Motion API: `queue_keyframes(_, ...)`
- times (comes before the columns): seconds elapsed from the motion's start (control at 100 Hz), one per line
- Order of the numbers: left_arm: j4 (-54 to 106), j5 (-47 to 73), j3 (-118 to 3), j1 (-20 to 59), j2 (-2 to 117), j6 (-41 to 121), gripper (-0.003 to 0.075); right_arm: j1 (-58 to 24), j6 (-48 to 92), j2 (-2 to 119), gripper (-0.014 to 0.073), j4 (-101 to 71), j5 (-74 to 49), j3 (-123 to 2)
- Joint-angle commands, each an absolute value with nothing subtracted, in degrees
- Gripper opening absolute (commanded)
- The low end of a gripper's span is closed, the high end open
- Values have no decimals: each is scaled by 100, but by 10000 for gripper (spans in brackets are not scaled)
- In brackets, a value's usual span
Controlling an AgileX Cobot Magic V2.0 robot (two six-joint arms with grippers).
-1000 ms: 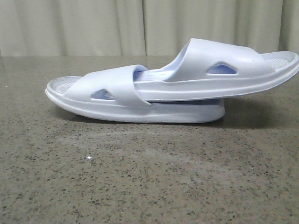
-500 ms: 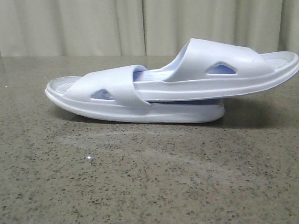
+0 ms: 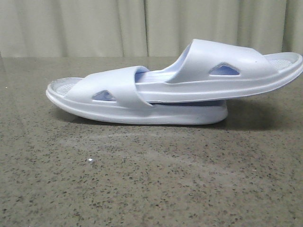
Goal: Insert blue slippers together front up
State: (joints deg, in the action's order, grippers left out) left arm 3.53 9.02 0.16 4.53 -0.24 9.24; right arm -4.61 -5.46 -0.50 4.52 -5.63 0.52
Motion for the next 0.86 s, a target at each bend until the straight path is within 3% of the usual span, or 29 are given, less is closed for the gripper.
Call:
queue_keyframes(0.0,368,445,65,453,-188,858,16,-429,-564,-182,-107,517,215,102)
queue_keyframes(0.85,368,445,65,453,-188,858,16,-429,-564,-182,-107,517,134,182)
